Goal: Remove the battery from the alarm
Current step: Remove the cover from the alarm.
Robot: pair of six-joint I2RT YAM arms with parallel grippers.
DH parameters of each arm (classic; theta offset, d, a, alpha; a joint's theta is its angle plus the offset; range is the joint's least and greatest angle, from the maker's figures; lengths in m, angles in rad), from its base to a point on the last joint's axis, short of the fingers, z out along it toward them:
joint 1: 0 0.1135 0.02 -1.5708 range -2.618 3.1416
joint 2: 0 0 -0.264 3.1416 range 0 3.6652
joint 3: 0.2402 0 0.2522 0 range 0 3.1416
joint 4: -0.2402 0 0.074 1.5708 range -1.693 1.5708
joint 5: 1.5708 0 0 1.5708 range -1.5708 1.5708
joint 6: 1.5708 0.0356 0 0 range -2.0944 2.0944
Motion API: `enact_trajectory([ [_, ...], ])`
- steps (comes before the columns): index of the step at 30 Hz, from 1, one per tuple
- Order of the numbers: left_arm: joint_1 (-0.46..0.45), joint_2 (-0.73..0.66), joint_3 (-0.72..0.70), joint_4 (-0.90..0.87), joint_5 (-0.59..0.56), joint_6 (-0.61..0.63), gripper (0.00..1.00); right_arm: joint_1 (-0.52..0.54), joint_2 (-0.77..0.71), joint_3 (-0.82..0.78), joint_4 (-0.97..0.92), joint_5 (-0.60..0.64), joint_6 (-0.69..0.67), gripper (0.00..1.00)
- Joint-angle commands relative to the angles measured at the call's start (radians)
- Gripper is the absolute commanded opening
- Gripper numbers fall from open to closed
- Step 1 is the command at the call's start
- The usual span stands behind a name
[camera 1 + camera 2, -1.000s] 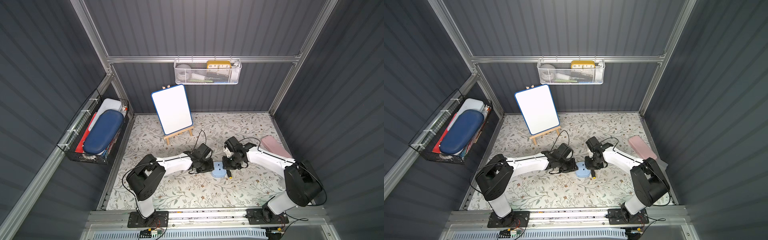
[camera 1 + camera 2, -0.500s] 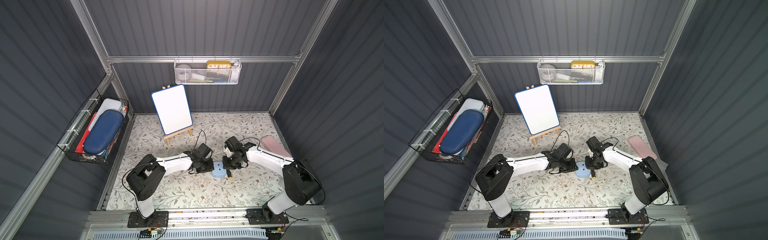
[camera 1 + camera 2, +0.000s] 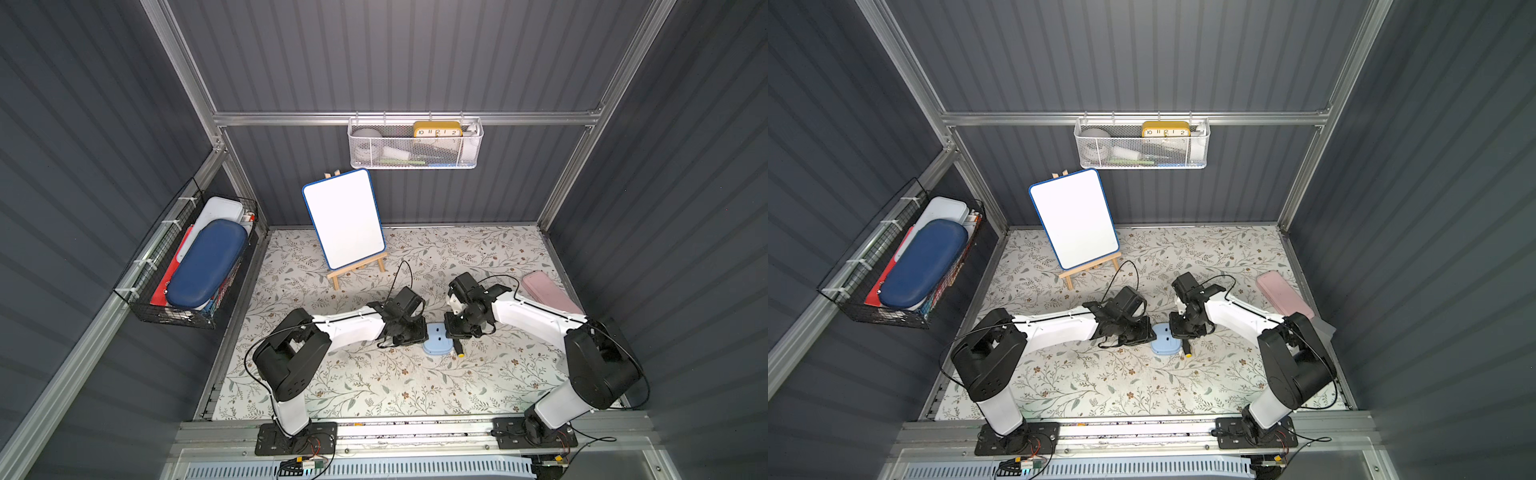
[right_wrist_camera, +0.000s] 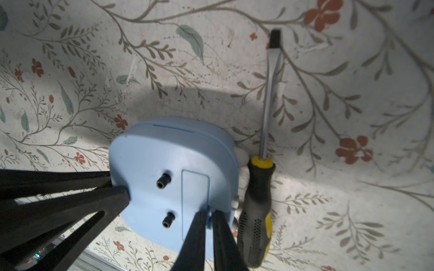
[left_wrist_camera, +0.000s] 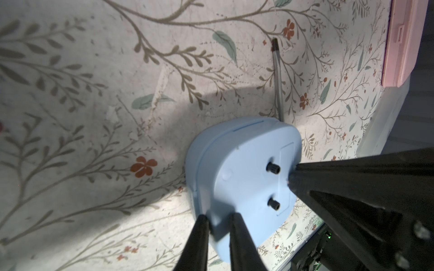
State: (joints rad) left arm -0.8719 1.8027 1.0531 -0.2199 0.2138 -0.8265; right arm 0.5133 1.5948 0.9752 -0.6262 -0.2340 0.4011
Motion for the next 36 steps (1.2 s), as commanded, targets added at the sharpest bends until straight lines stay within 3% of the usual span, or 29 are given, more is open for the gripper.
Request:
enact_trajectory([
  [1, -0.016, 0.148, -0.094, -0.253, -0.088, 0.032, 0.19, 0.016, 0.069, -0.021, 0.002, 0.016, -0.008, 0.16],
  [15, -0.016, 0.149, -0.102, -0.247, -0.084, 0.032, 0.19, 0.039, 0.145, -0.035, -0.009, 0.043, -0.004, 0.15],
  [19, -0.016, 0.154, -0.09, -0.249, -0.083, 0.032, 0.19, 0.059, 0.177, -0.02, -0.007, 0.039, -0.002, 0.07],
  [22, -0.016, 0.15, -0.096, -0.249, -0.085, 0.032, 0.19, 0.062, 0.17, -0.021, -0.001, 0.038, 0.0, 0.0],
  [30, -0.016, 0.15, -0.099, -0.25, -0.085, 0.03, 0.19, 0.061, 0.134, -0.023, 0.003, 0.065, 0.001, 0.0],
  [36, -0.016, 0.149, -0.101, -0.251, -0.086, 0.03, 0.19, 0.056, 0.073, -0.024, 0.047, 0.014, 0.018, 0.0],
])
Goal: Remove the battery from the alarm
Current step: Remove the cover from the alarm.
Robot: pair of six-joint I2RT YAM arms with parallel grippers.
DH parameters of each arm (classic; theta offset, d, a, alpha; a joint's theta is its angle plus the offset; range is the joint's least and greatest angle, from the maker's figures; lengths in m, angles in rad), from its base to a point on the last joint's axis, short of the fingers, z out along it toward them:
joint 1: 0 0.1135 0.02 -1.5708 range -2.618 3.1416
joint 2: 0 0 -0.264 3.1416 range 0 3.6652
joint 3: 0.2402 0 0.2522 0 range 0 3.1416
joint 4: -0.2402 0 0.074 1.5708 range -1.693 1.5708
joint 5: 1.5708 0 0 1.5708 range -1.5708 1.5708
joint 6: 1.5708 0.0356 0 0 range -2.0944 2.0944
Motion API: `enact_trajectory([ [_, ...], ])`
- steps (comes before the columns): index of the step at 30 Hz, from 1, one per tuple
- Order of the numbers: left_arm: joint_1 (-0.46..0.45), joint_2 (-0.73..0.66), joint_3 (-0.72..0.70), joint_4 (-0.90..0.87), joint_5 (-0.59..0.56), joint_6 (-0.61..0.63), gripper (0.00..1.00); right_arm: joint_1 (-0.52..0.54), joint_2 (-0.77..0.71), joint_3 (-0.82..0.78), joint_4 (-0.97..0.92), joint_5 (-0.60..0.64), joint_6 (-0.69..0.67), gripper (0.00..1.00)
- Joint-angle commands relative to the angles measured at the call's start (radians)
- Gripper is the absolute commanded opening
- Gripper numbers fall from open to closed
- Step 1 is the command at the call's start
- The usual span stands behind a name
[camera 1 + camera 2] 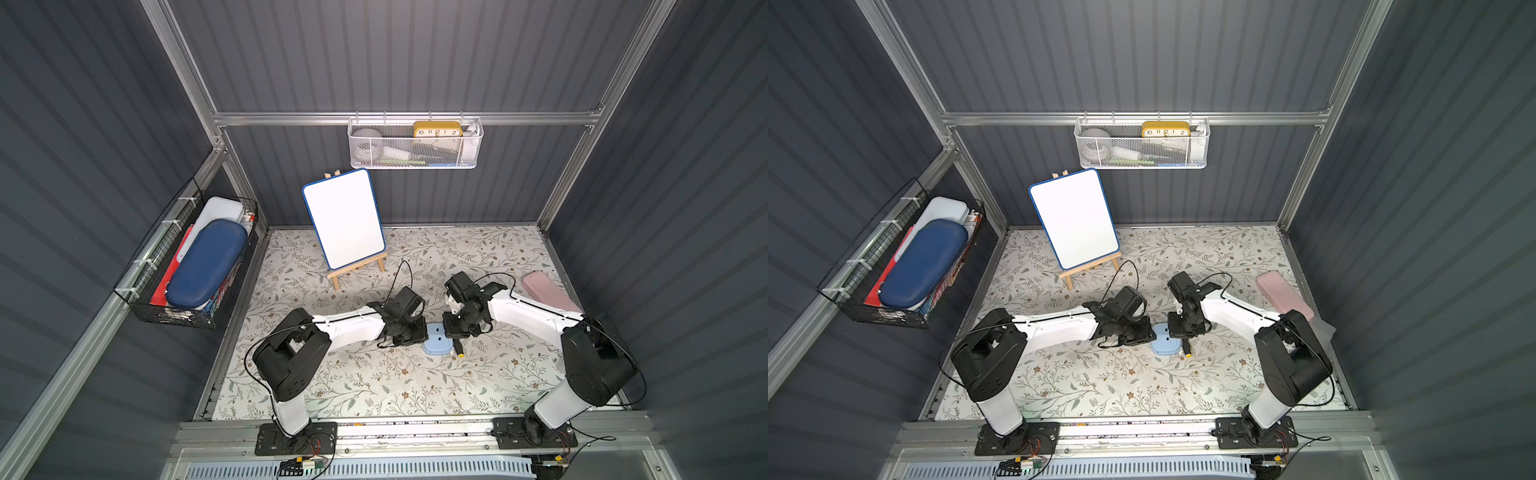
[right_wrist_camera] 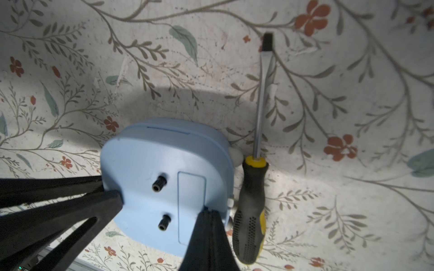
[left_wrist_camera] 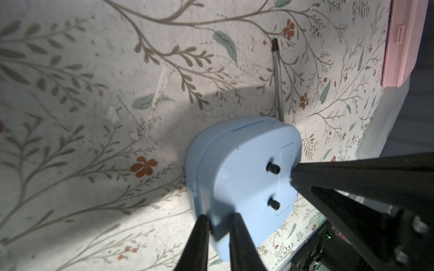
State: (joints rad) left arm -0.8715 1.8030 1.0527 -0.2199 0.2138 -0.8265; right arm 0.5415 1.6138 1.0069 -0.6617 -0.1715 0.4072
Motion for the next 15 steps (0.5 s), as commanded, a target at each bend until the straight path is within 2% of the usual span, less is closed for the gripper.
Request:
enact_trajectory([
  [1, -0.017, 0.149, -0.099, -0.252, -0.087, 0.03, 0.19, 0.029, 0.051, -0.056, 0.091, -0.065, 0.013, 0.0],
  [8, -0.017, 0.148, -0.097, -0.253, -0.088, 0.031, 0.19, 0.027, 0.058, -0.067, 0.167, -0.222, 0.046, 0.0],
  [15, -0.017, 0.146, -0.1, -0.253, -0.09, 0.031, 0.19, 0.026, 0.032, -0.064, 0.186, -0.244, 0.062, 0.0],
])
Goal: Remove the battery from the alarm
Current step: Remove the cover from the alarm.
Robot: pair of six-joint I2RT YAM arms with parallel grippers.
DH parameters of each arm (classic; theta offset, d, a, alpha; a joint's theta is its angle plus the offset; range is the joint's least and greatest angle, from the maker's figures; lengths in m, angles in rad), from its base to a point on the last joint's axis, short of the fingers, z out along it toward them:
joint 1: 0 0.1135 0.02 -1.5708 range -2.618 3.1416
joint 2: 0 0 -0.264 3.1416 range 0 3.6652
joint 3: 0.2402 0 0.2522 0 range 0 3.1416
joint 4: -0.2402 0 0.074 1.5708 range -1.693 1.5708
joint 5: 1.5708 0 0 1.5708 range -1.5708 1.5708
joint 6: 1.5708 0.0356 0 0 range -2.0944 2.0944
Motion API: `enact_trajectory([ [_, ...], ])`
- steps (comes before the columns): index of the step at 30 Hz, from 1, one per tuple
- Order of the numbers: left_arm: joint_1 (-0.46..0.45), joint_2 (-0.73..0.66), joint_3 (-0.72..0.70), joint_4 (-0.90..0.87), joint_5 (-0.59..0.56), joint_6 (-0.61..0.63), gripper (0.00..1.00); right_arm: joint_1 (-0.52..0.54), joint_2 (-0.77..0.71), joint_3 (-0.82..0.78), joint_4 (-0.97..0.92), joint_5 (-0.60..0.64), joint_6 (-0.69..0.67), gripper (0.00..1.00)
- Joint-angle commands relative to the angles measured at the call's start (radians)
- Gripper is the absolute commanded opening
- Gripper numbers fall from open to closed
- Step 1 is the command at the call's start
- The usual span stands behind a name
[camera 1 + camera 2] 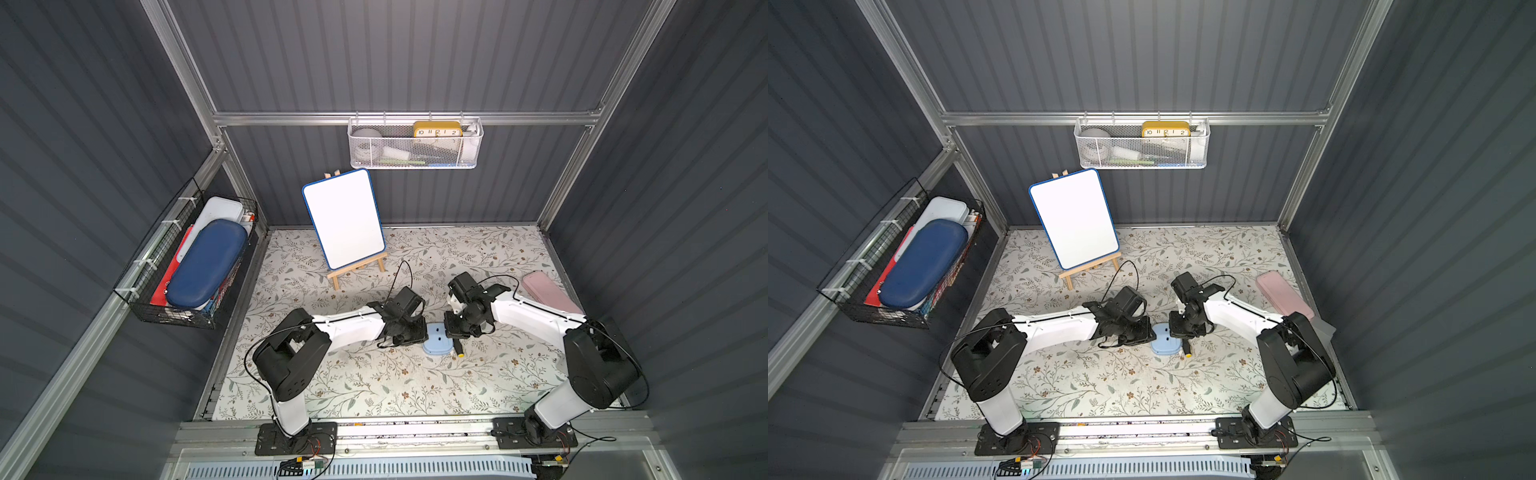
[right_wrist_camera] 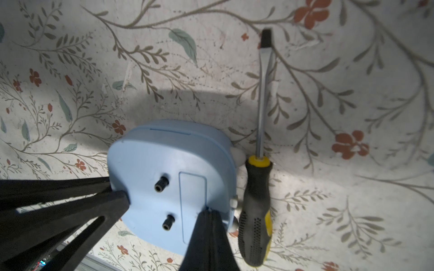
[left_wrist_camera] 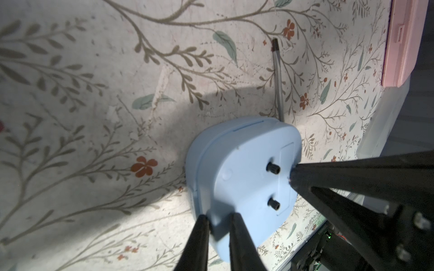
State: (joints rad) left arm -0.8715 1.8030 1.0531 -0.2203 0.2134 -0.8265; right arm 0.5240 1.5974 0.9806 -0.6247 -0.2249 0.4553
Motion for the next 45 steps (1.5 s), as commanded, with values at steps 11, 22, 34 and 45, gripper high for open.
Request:
enact_trajectory([
  [11, -0.017, 0.144, -0.102, -0.252, -0.089, 0.03, 0.19, 0.028, -0.029, -0.028, 0.155, -0.216, 0.033, 0.0],
  [22, -0.017, 0.148, -0.099, -0.261, -0.092, 0.03, 0.19, 0.001, -0.099, -0.033, 0.152, -0.217, 0.04, 0.0],
  [34, -0.017, 0.146, -0.096, -0.266, -0.097, 0.027, 0.19, -0.013, -0.142, -0.034, 0.066, -0.047, 0.003, 0.11],
  [45, -0.017, 0.145, -0.099, -0.251, -0.094, 0.026, 0.19, 0.057, -0.098, 0.0, -0.019, 0.035, -0.042, 0.25],
])
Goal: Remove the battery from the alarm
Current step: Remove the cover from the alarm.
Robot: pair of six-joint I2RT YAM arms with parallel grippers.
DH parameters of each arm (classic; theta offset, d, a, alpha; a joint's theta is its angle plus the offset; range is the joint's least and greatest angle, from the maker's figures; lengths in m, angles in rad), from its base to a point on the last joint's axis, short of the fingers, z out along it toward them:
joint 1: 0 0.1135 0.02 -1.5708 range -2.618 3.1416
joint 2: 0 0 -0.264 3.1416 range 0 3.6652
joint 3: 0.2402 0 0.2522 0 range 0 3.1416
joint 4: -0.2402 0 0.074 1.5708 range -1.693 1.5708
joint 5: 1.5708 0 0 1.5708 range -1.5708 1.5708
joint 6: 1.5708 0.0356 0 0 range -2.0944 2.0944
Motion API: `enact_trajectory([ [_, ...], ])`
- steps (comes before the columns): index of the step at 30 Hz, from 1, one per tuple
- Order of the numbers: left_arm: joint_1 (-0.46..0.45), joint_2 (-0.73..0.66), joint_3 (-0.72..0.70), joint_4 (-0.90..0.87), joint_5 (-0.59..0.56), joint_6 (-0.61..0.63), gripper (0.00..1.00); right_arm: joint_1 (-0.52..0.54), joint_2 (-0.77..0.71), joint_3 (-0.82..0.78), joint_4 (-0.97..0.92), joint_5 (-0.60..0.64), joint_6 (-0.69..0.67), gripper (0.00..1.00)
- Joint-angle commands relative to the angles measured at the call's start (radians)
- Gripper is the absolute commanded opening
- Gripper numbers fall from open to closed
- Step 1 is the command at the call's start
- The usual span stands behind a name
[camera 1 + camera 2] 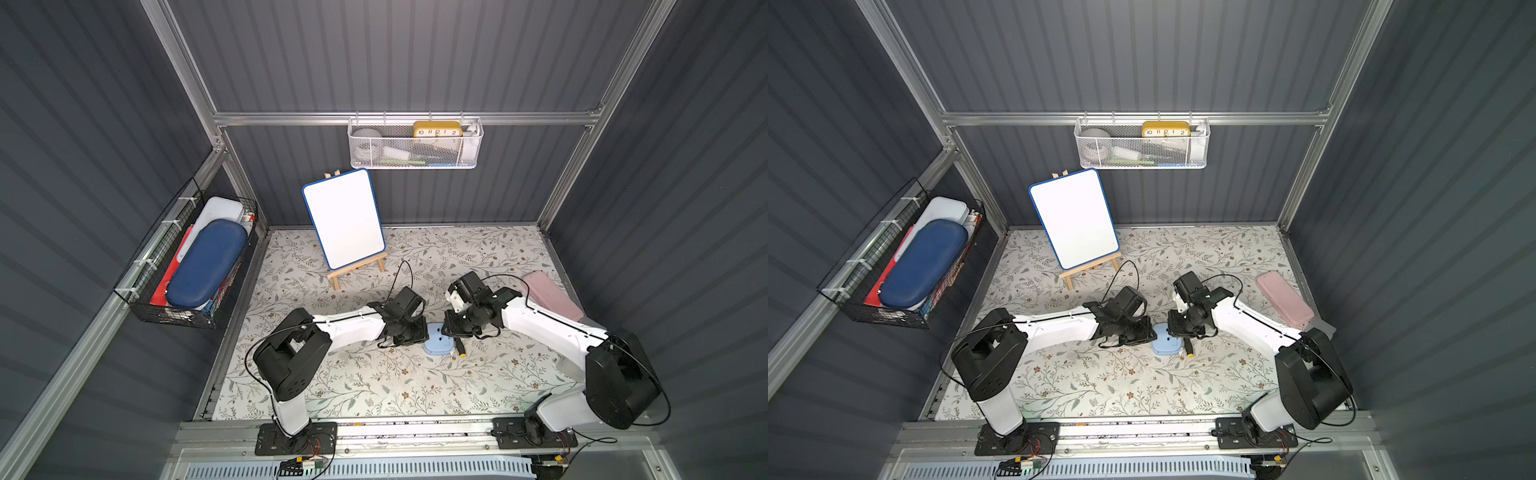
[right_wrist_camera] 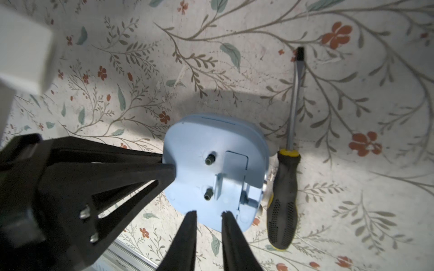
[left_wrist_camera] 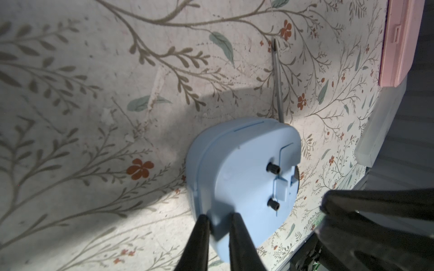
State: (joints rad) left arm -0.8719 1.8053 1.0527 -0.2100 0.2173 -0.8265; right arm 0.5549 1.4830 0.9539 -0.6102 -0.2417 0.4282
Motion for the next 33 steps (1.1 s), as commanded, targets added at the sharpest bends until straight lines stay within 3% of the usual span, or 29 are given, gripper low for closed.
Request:
enact_trajectory([
  [1, -0.016, 0.142, -0.099, -0.261, -0.098, 0.026, 0.19, 0.036, 0.021, 0.033, -0.033, 0.068, -0.011, 0.25],
  [13, -0.016, 0.133, -0.101, -0.253, -0.099, 0.026, 0.19, 0.095, 0.105, 0.115, -0.112, 0.197, -0.01, 0.22],
  [33, -0.016, 0.123, -0.12, -0.232, -0.095, 0.026, 0.19, 0.108, 0.169, 0.14, -0.087, 0.225, 0.035, 0.19],
])
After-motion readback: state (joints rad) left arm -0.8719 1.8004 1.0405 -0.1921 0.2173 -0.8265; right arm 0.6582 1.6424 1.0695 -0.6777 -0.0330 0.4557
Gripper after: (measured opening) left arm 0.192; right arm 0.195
